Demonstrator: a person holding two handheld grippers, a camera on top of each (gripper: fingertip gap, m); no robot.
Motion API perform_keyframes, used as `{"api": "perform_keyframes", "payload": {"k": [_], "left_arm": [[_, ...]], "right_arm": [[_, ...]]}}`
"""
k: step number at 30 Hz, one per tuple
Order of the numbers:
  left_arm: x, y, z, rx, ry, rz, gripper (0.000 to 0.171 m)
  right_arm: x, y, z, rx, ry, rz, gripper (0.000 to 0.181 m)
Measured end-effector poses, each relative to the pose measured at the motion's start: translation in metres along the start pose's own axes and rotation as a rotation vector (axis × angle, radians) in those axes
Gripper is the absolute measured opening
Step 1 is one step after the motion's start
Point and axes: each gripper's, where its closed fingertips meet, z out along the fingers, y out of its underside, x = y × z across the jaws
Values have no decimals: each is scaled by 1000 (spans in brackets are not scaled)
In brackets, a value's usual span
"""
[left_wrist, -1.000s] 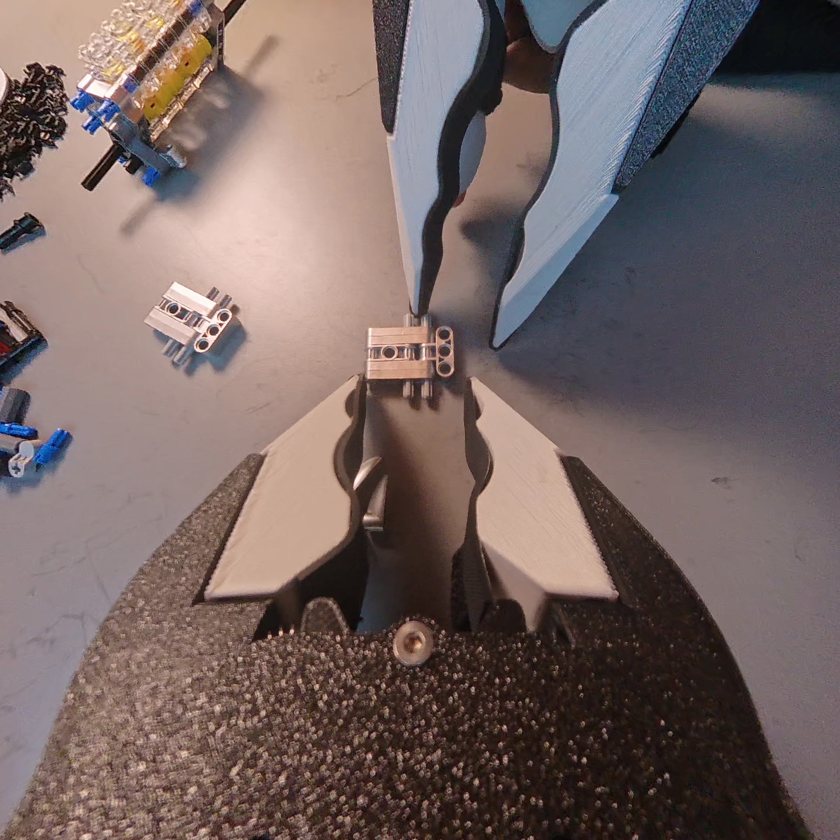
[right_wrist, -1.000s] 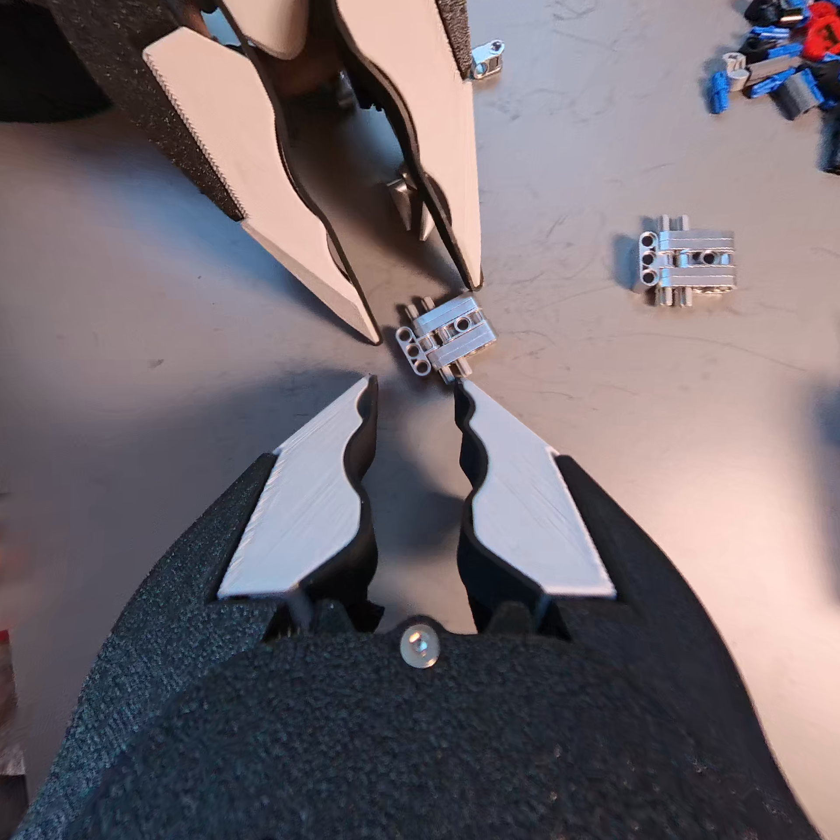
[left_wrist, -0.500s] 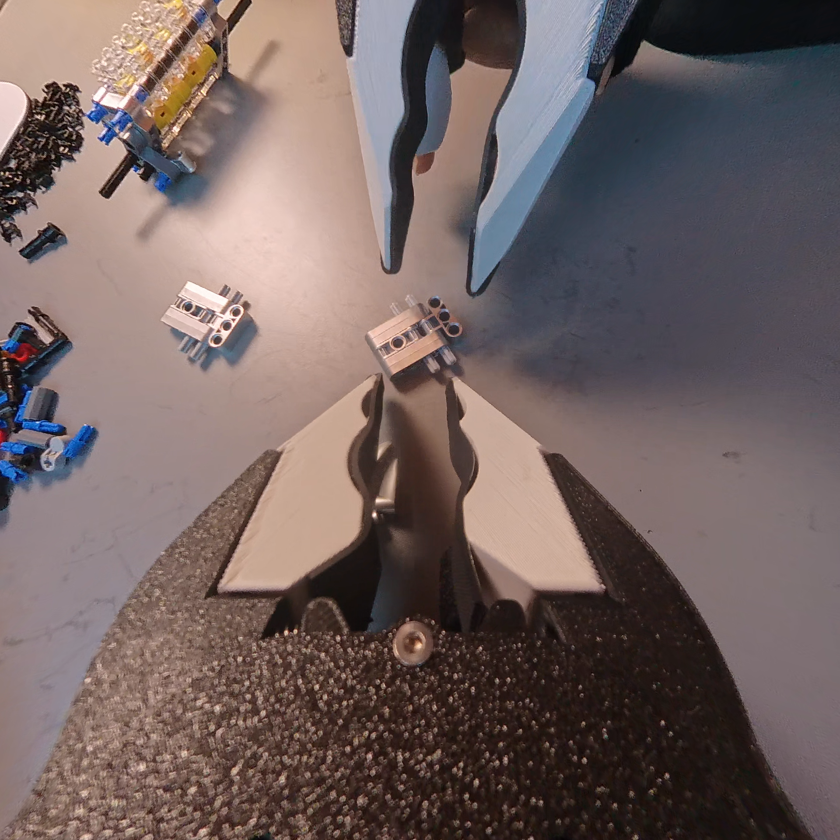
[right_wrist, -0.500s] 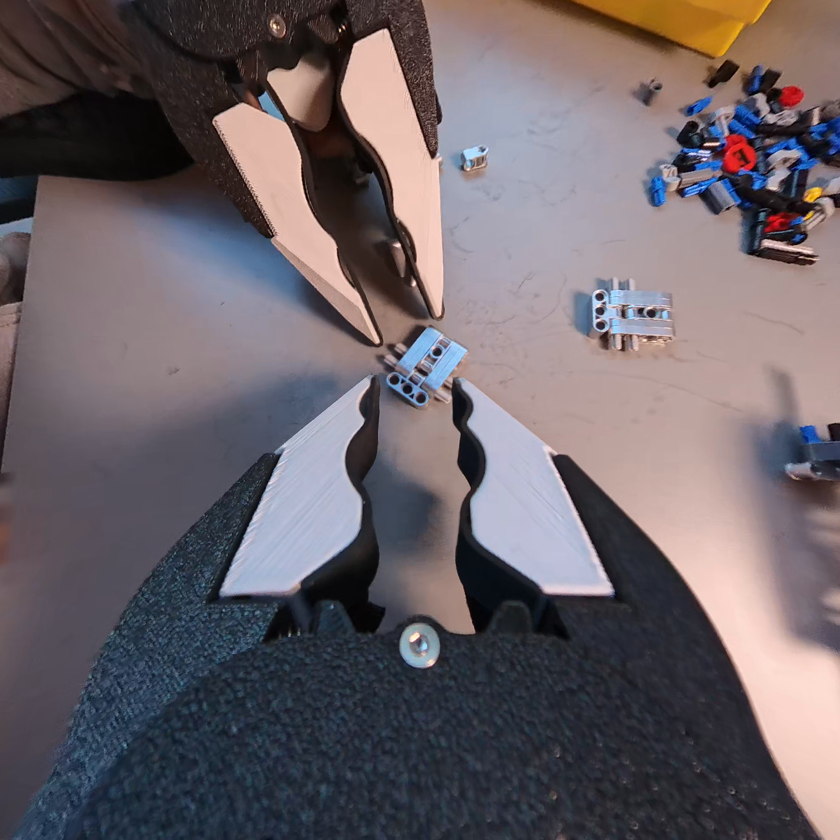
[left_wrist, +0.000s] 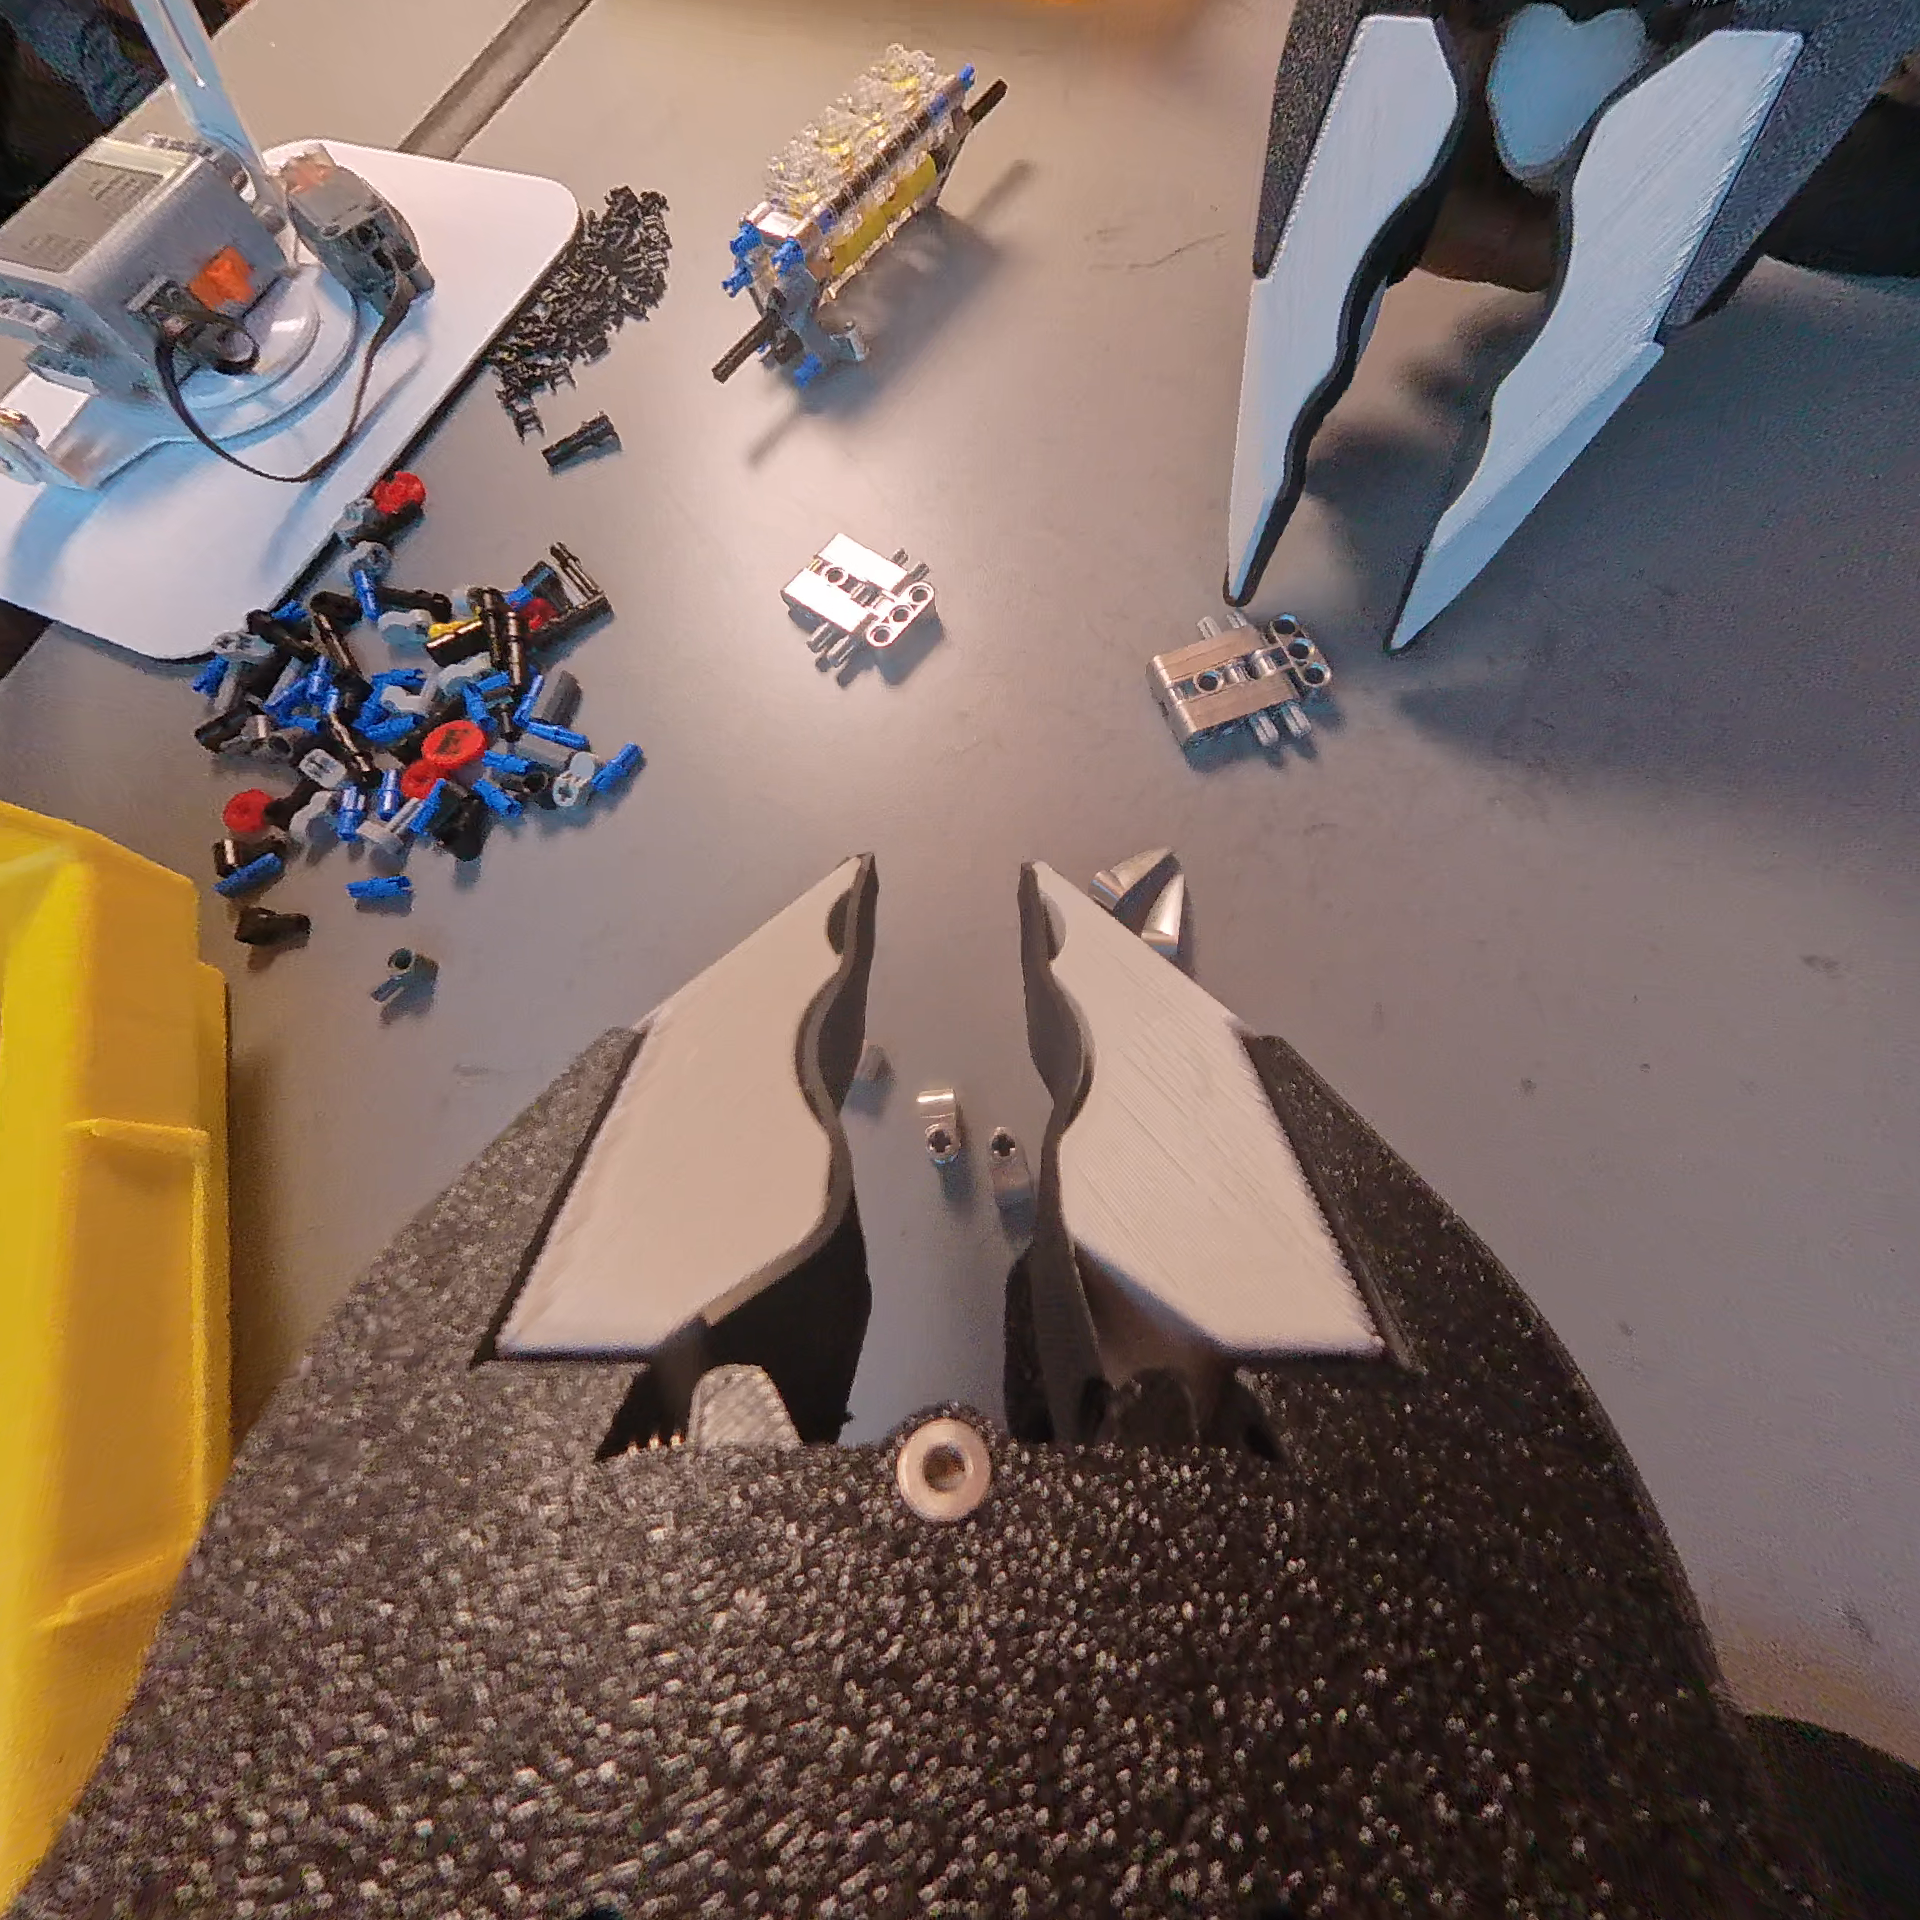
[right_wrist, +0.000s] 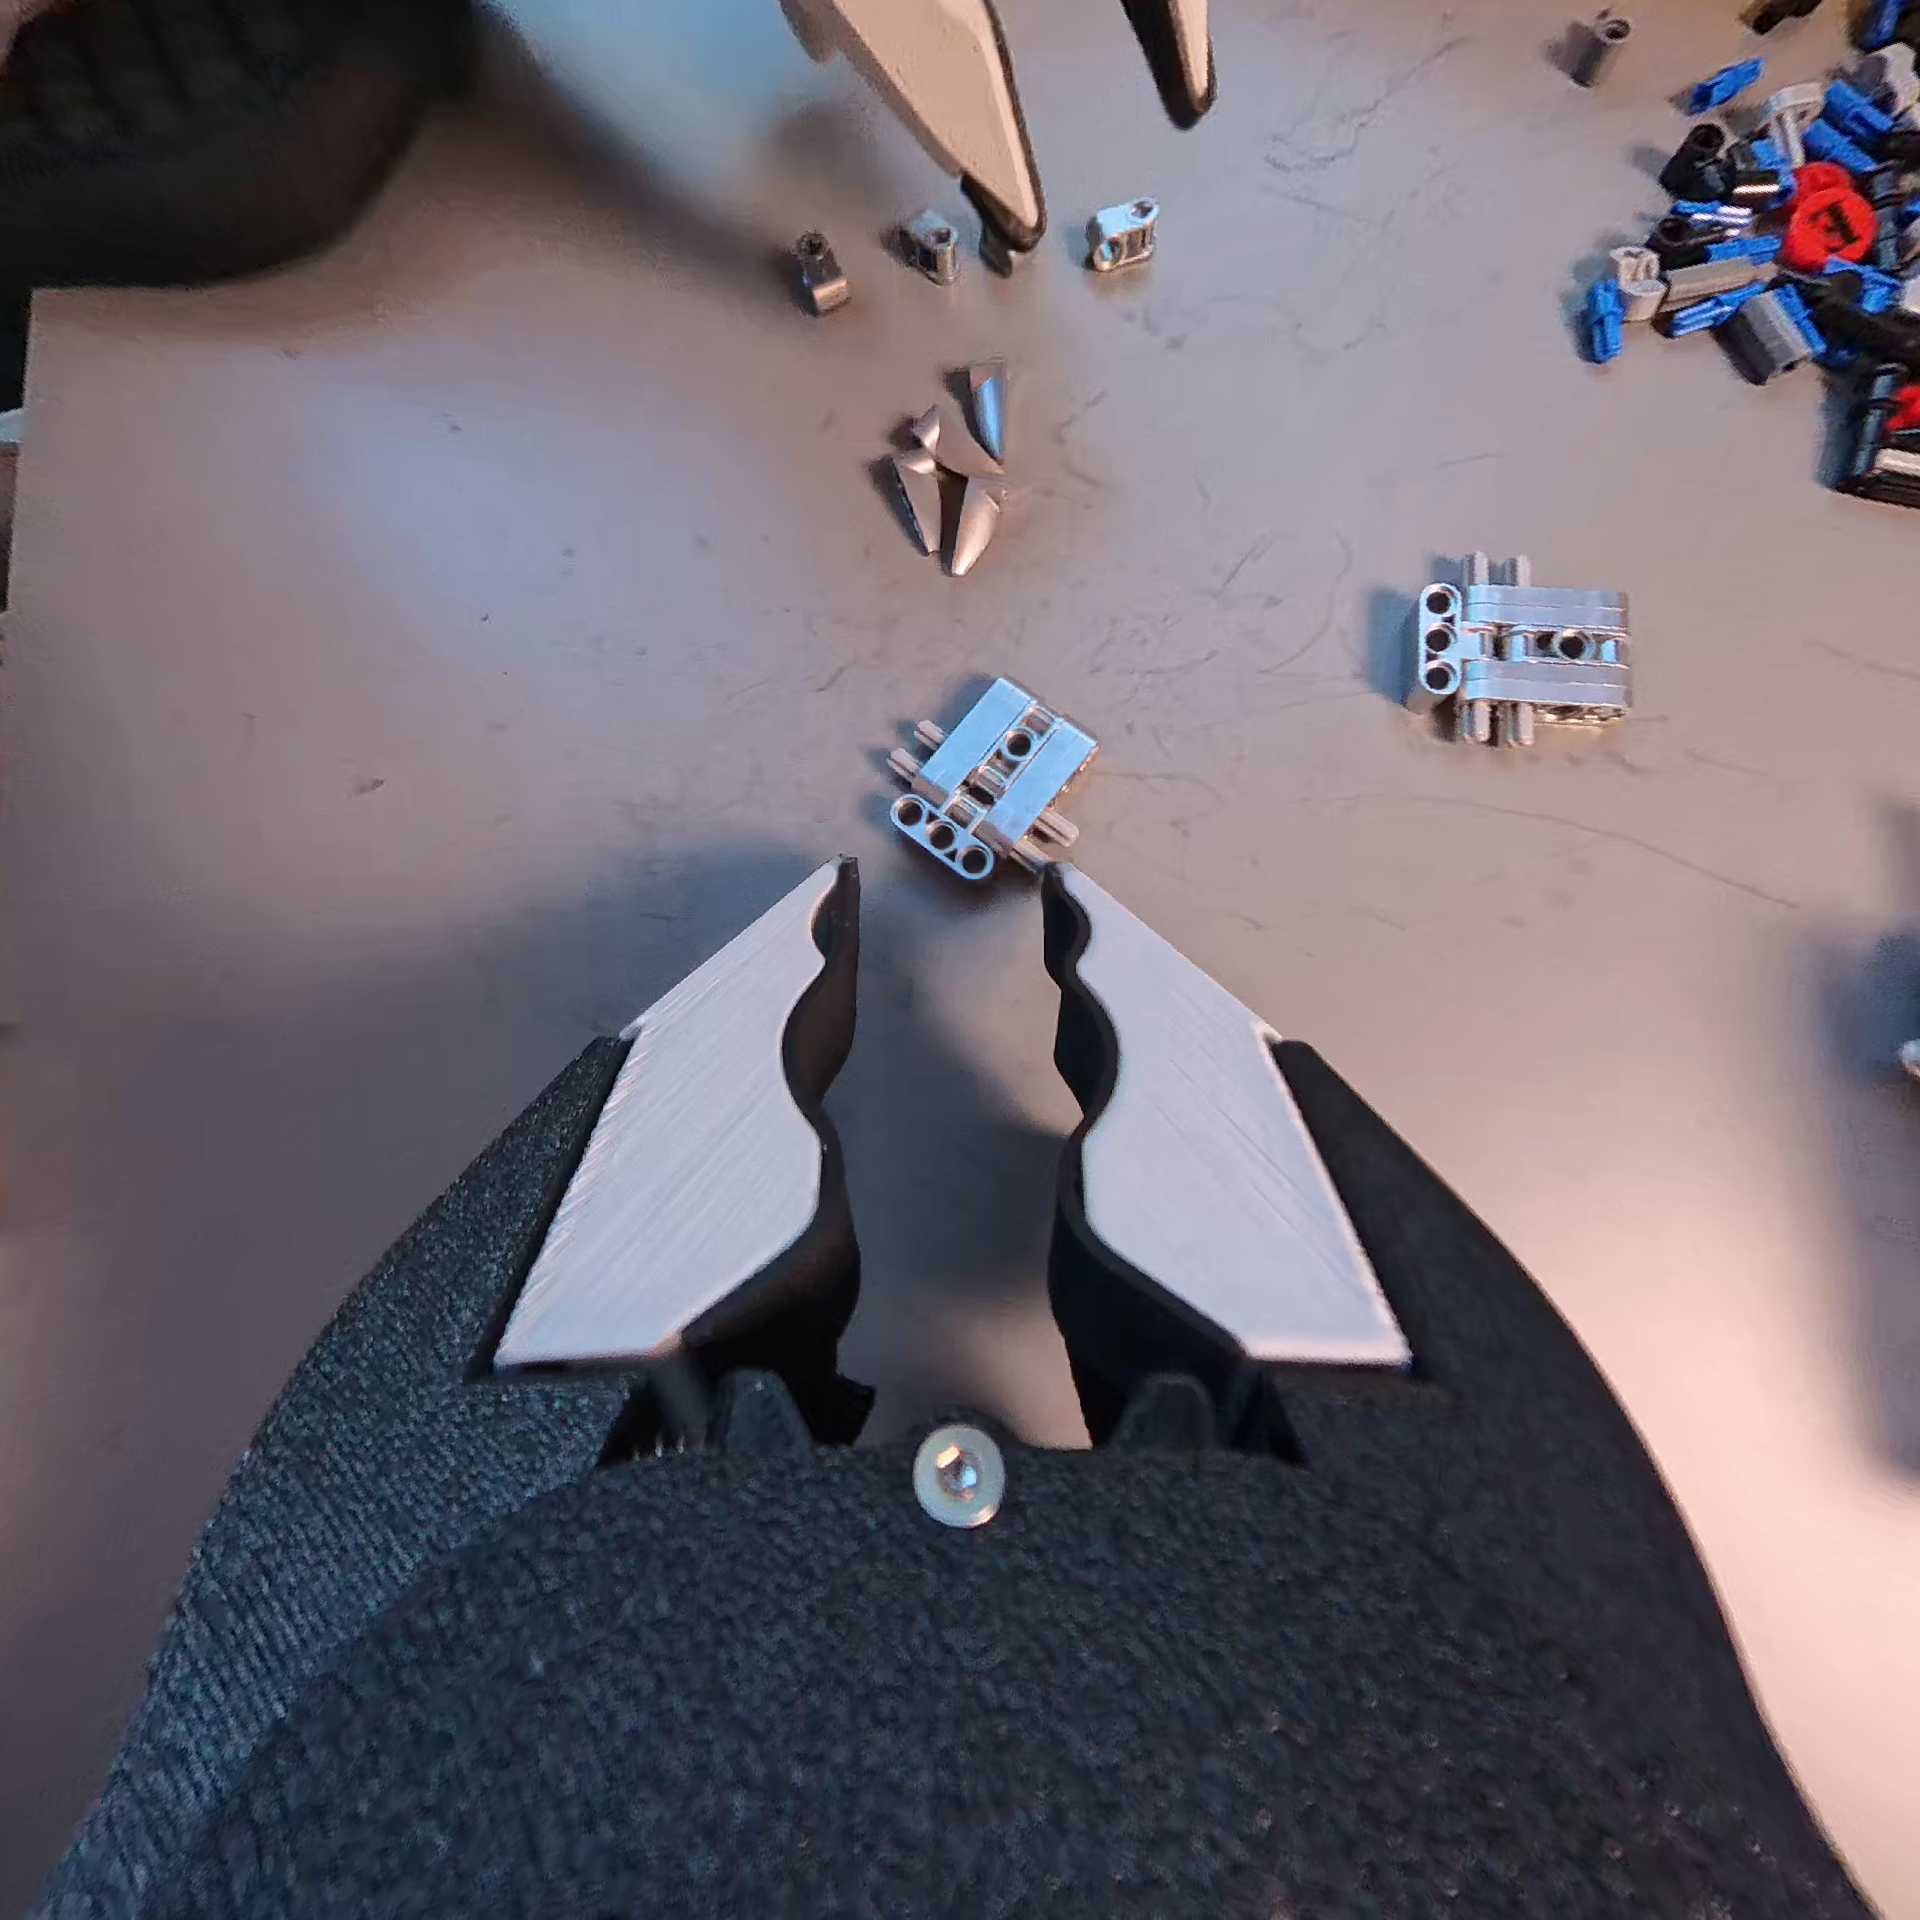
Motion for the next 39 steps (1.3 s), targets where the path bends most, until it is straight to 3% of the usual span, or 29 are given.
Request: {"api": "perform_keyframes", "payload": {"k": [8,17,21,24,29,37,39], "left_arm": [[29,24,10,-125,133,85,23],[32,44,-44,-205,202,5,19],[37,59,-38,-295,203,33,17],[35,67,-31,-344,189,43,5],[40,55,-19,-283,212,40,0],[65,-17,0,60,279,48,0],[64,-18,8,49,240,81,0]], "right_arm": [[-11,-3,0,5,-31,-62,33],[4,-8,-4,53,26,-45,33],[7,-7,-2,60,26,-30,33],[10,-9,-4,77,37,-23,33],[14,-10,-9,91,47,-23,34],[-5,-28,-14,170,8,-129,34],[-9,-32,-13,190,4,-146,33]]}}
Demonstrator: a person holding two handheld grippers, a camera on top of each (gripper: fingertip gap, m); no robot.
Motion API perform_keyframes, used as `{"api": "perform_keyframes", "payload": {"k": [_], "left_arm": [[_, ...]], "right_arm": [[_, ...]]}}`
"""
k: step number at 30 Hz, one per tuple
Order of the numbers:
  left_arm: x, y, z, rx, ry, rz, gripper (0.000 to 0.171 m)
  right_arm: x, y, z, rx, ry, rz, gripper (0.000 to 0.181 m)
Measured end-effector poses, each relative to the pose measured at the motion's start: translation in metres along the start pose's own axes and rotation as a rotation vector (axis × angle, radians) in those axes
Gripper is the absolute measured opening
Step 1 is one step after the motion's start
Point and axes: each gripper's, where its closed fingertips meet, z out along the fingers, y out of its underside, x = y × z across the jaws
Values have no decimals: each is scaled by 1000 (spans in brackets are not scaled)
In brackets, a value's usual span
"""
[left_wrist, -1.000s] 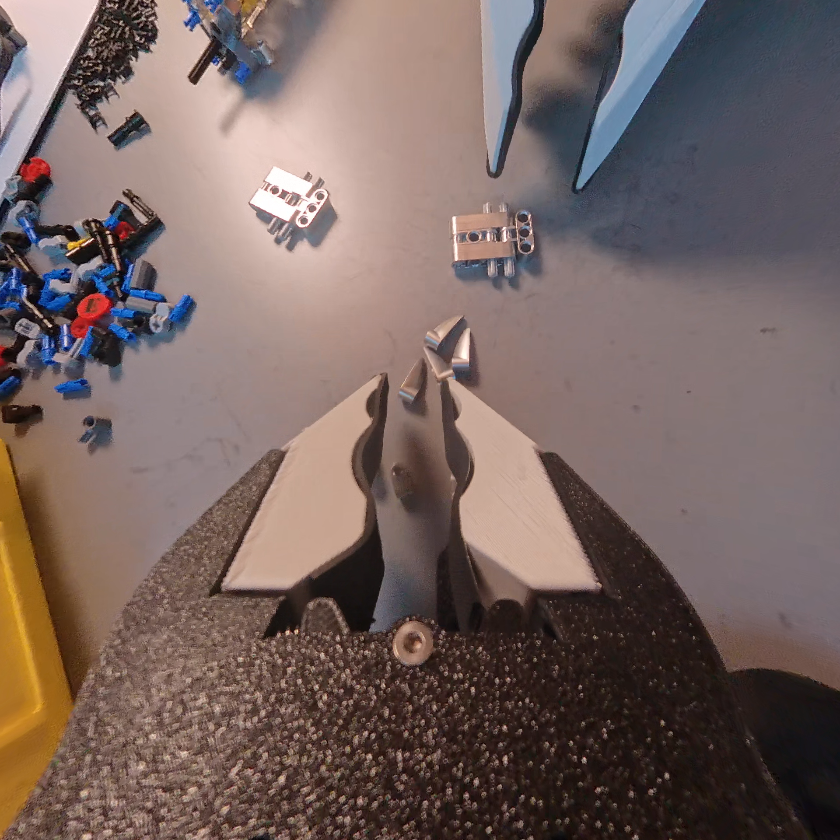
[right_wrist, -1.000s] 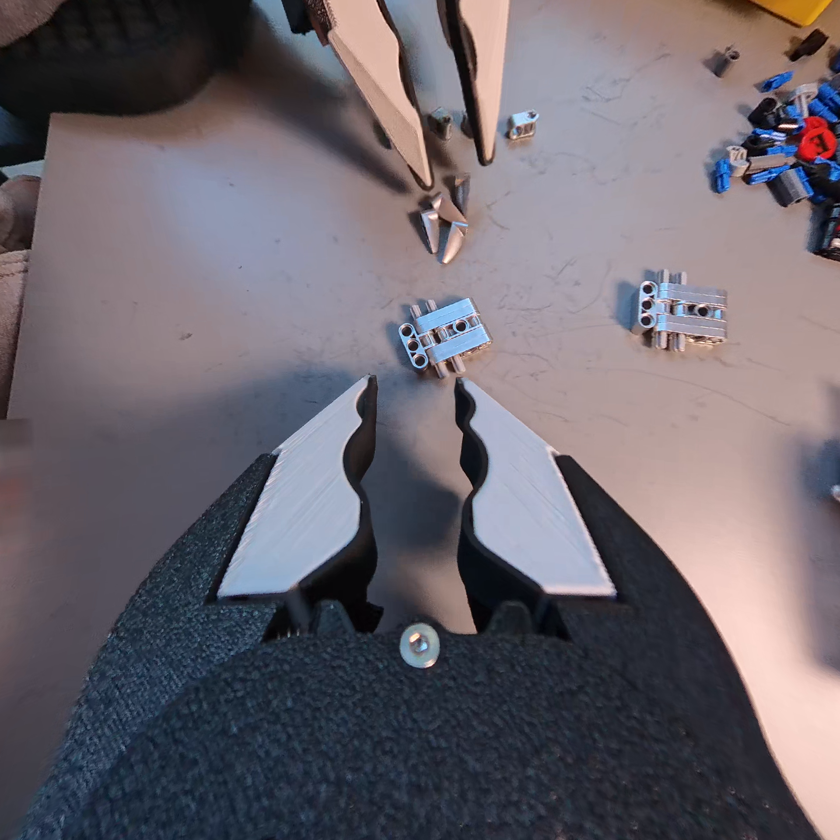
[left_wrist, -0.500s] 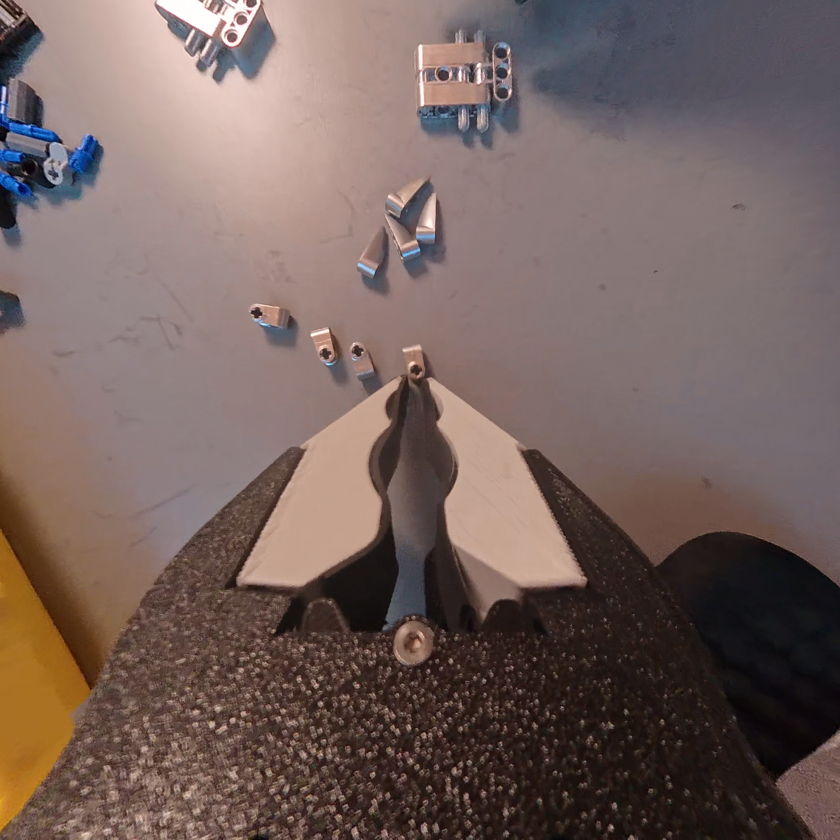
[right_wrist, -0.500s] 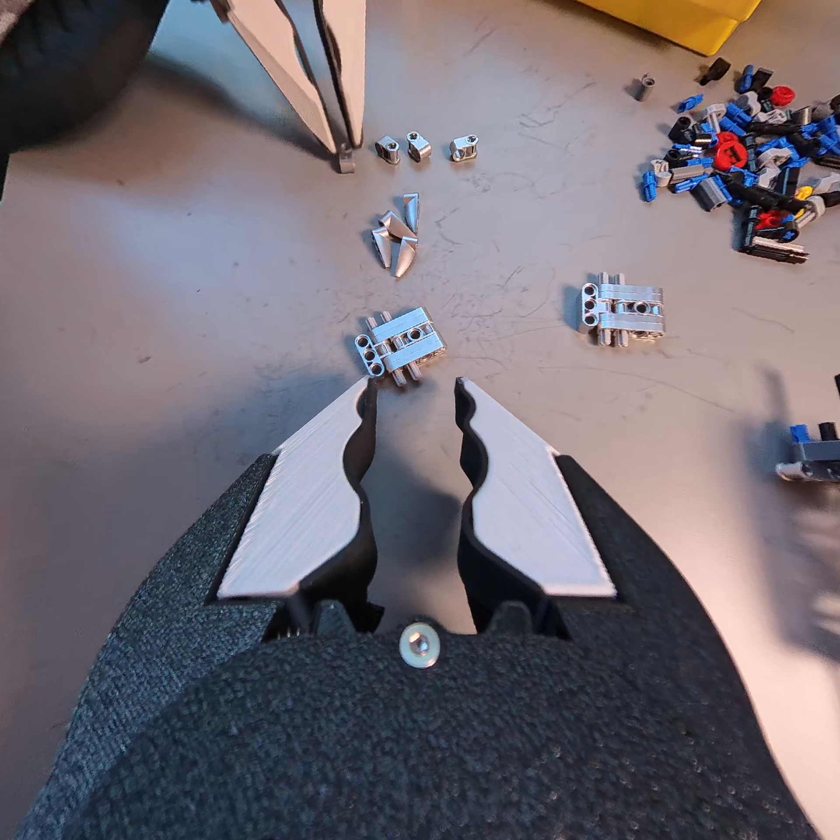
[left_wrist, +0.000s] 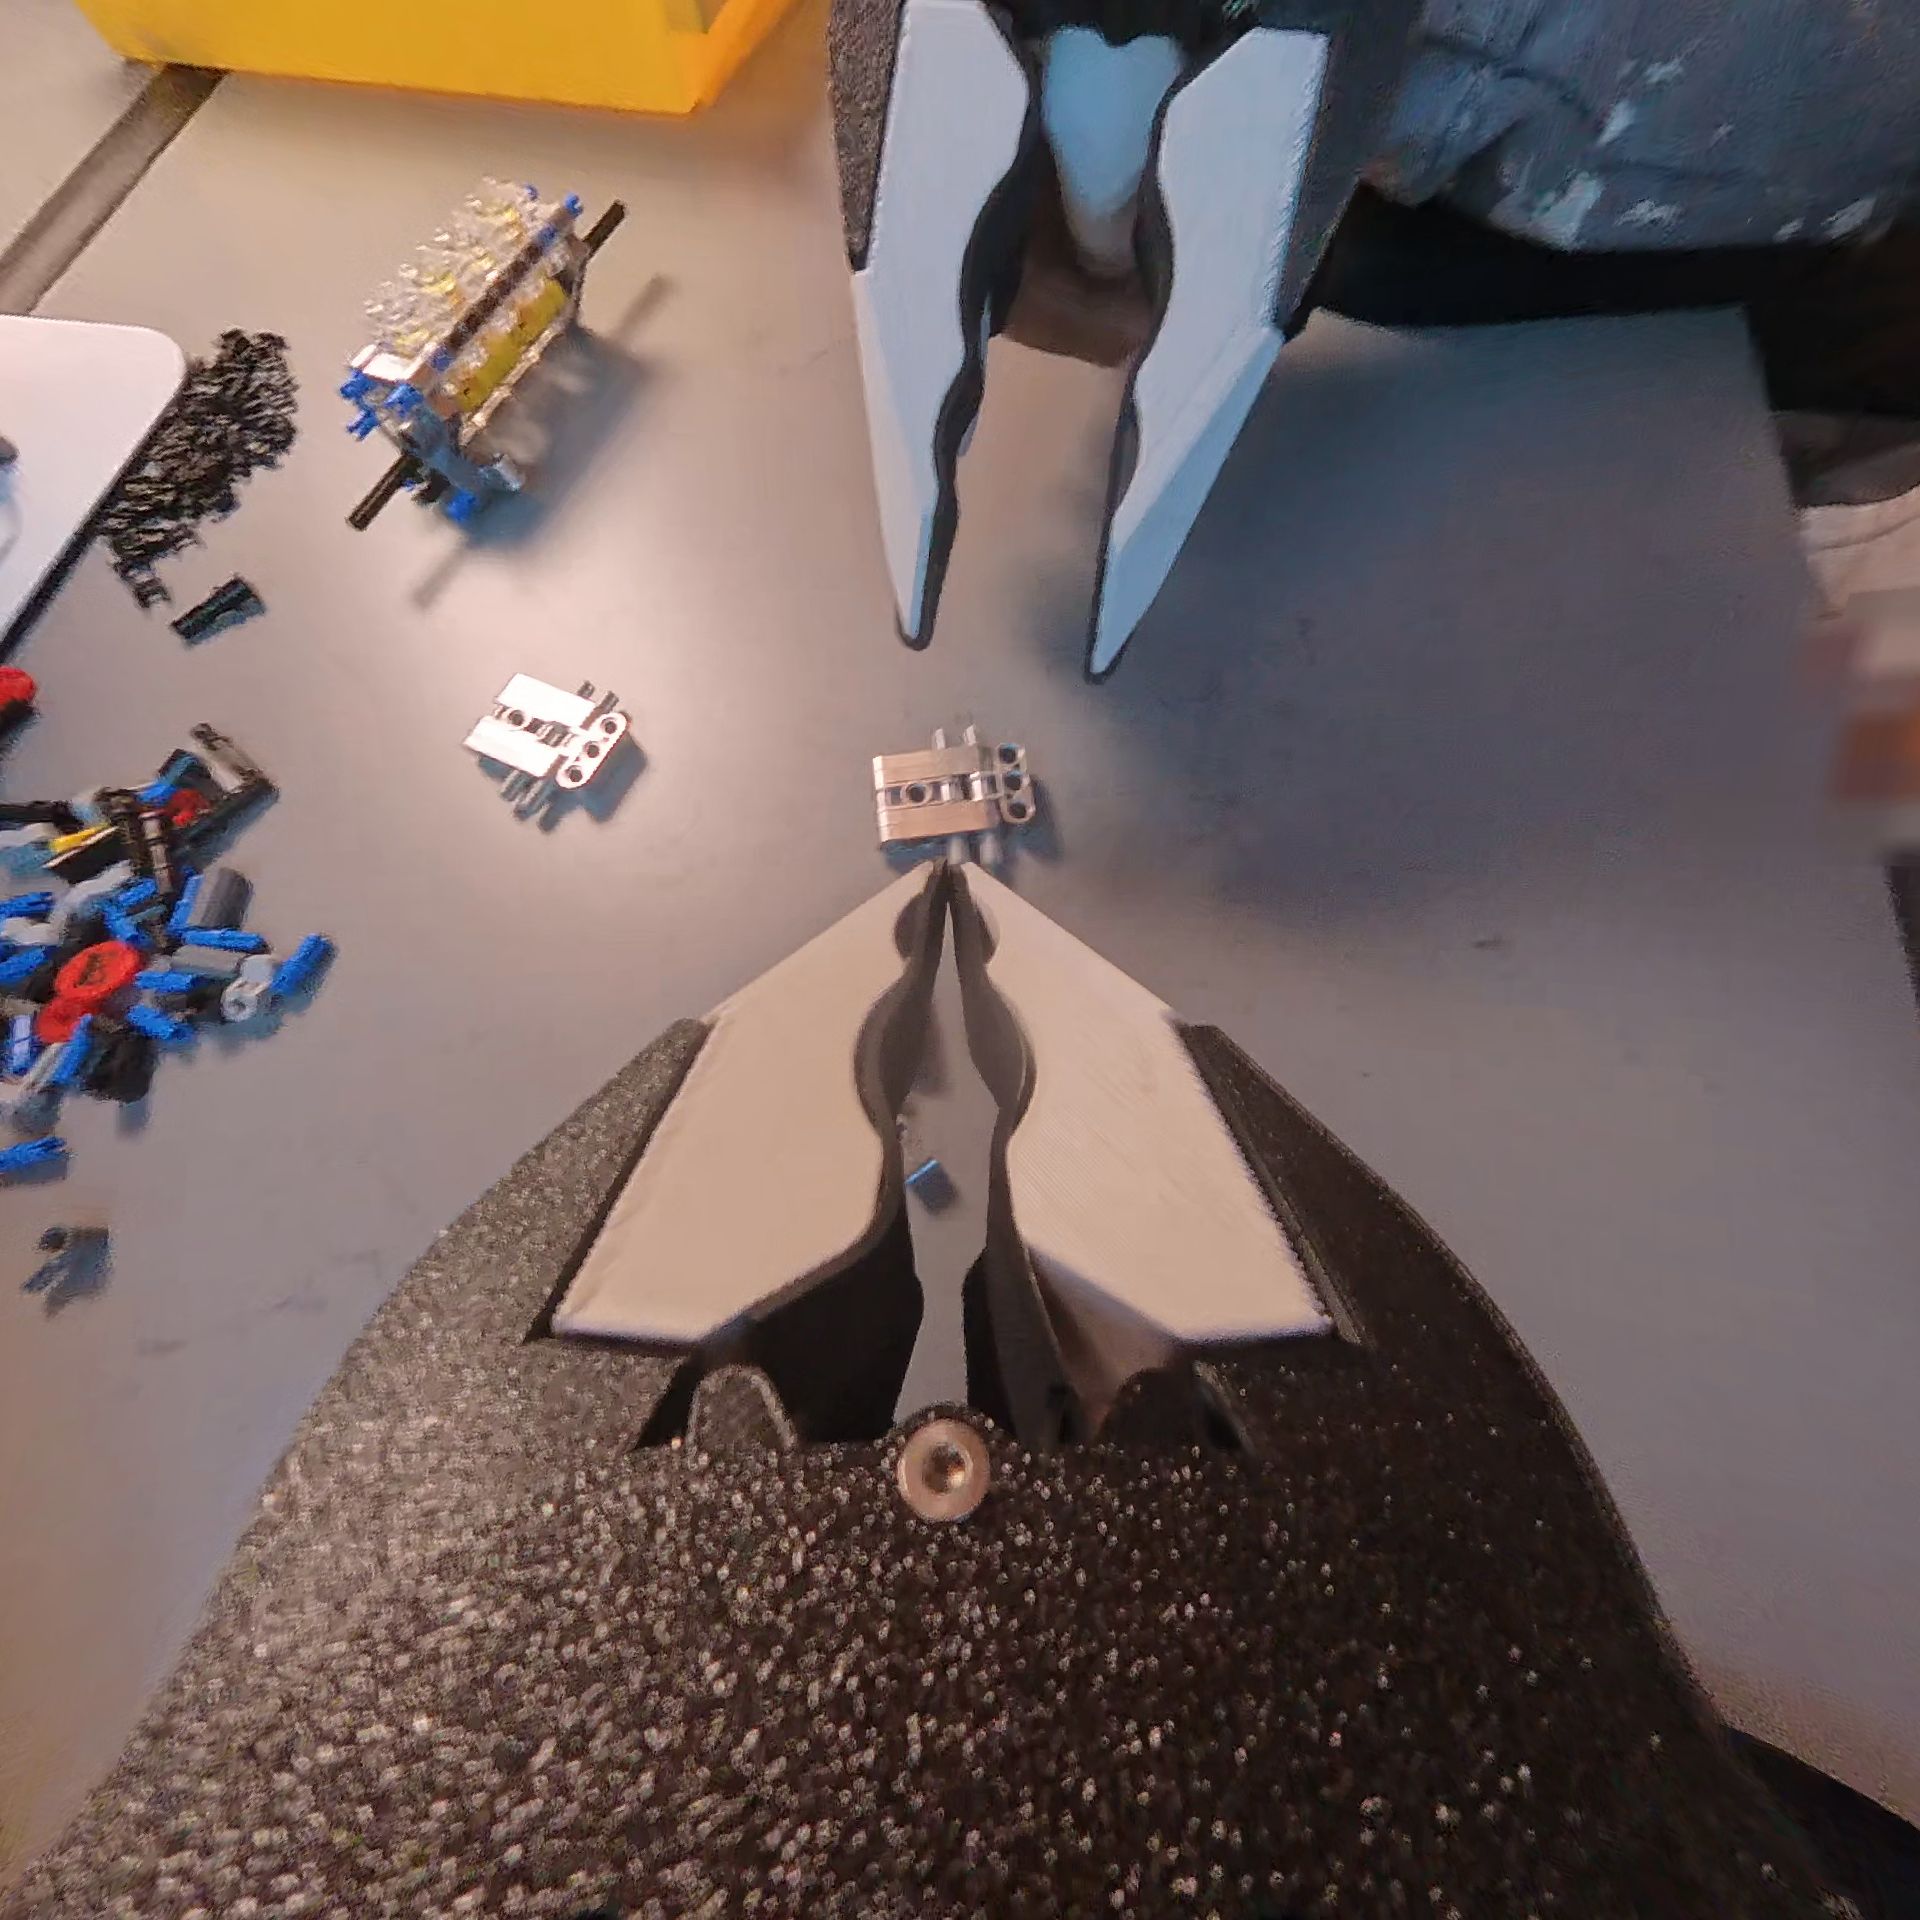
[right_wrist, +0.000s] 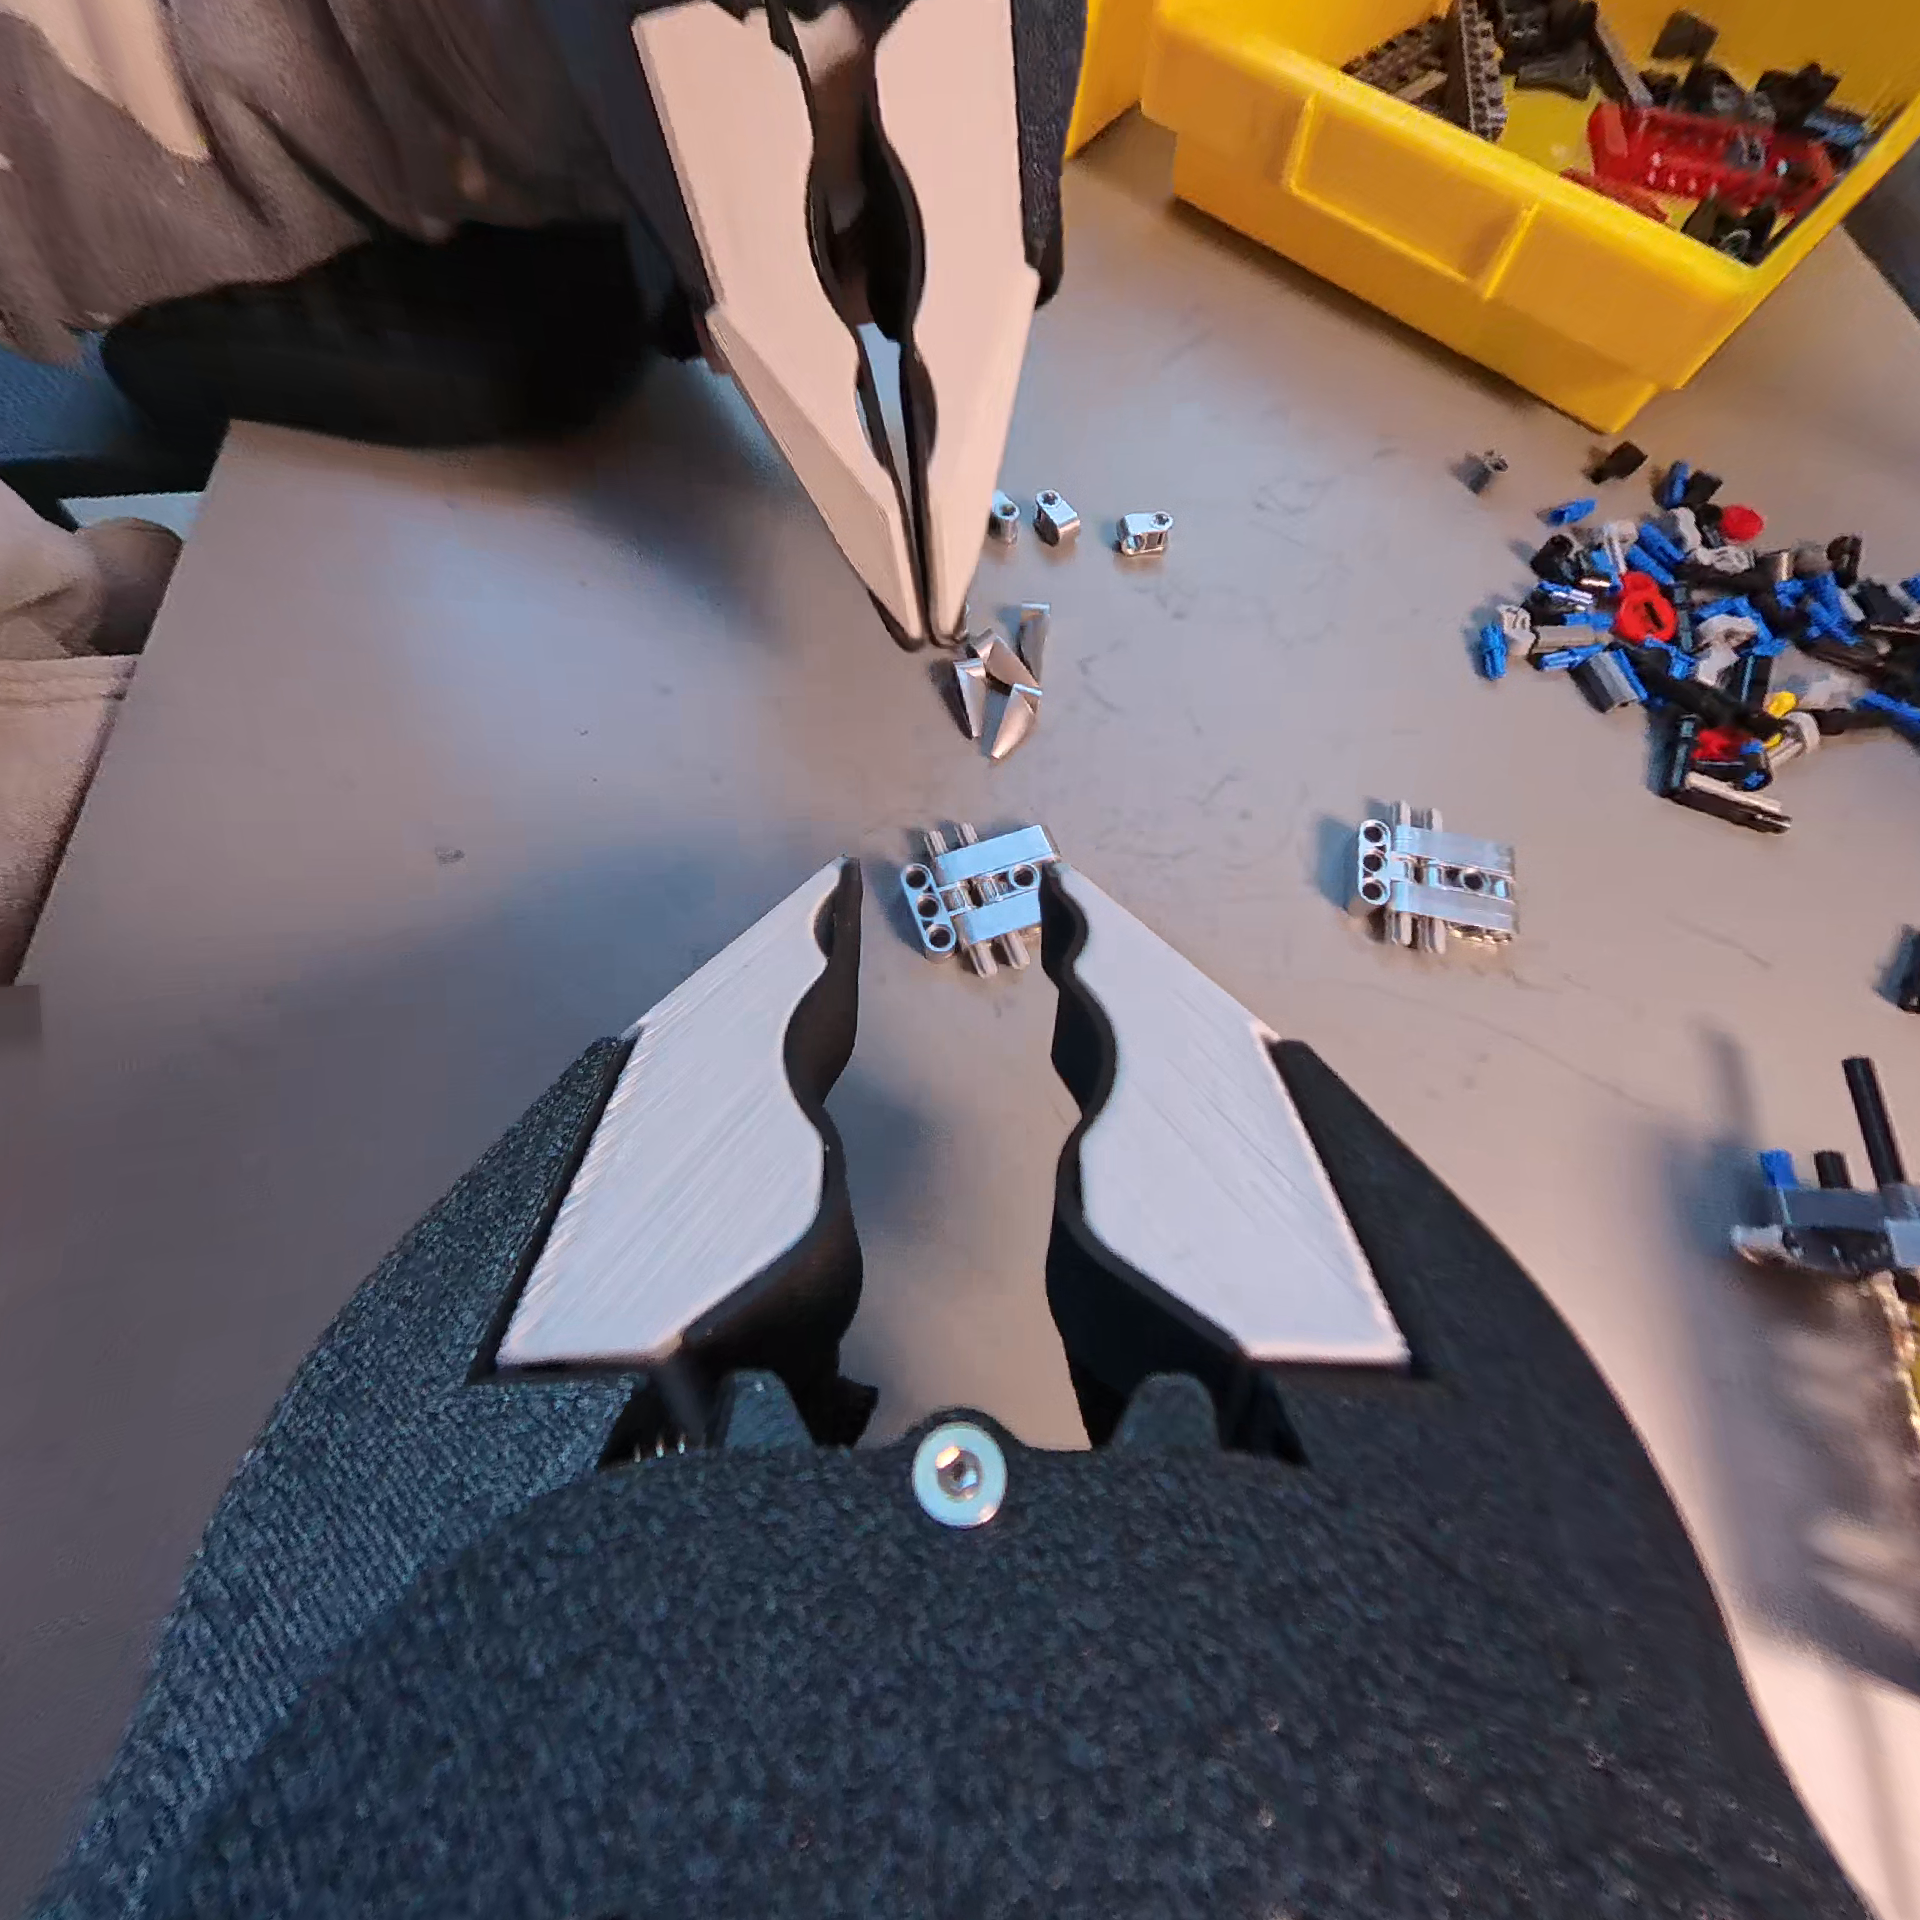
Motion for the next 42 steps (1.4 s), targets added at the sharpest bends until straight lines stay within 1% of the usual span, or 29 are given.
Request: {"api": "perform_keyframes", "payload": {"k": [2,5,7,9,11,15,19,20,26,28,29,32,35,38,40,42], "left_arm": [[-13,9,-2,-43,-75,14,0],[-28,23,-20,-83,-121,-46,0],[-28,28,-32,-91,-106,-69,12],[-24,33,-38,-118,-79,-83,17],[-18,39,-36,-153,-54,-77,19],[-13,50,-23,-233,-45,-44,19],[-18,61,-17,-286,-71,-51,7],[-19,63,-17,-296,-76,-52,8],[-17,62,-16,-285,-54,-57,7],[-14,53,-18,-235,-34,-64,7],[-13,44,-20,-185,-22,-73,7],[-10,4,-27,45,25,-108,6],[2,-37,-31,285,140,-176,7],[10,-63,-30,453,263,-290,7],[10,-73,-26,516,329,-382,7],[5,-78,-22,558,362,-485,7]], "right_arm": [[0,2,2,-12,5,-8,33],[1,8,5,-36,11,-8,33],[2,9,6,-35,10,-2,33],[2,10,7,-34,7,4,33],[2,12,9,-41,3,13,33],[4,14,10,-46,6,20,33],[6,15,5,-46,14,15,34],[7,16,3,-50,14,13,34],[10,18,-3,-62,24,1,34],[9,16,-3,-59,26,-11,34],[7,15,-3,-52,24,-20,34],[0,4,-3,-5,10,-63,34],[-9,-18,-4,98,17,-135,32],[-12,-46,-12,234,77,-196,32],[-10,-61,-19,301,150,-241,32],[-5,-72,-27,343,250,-298,32]]}}
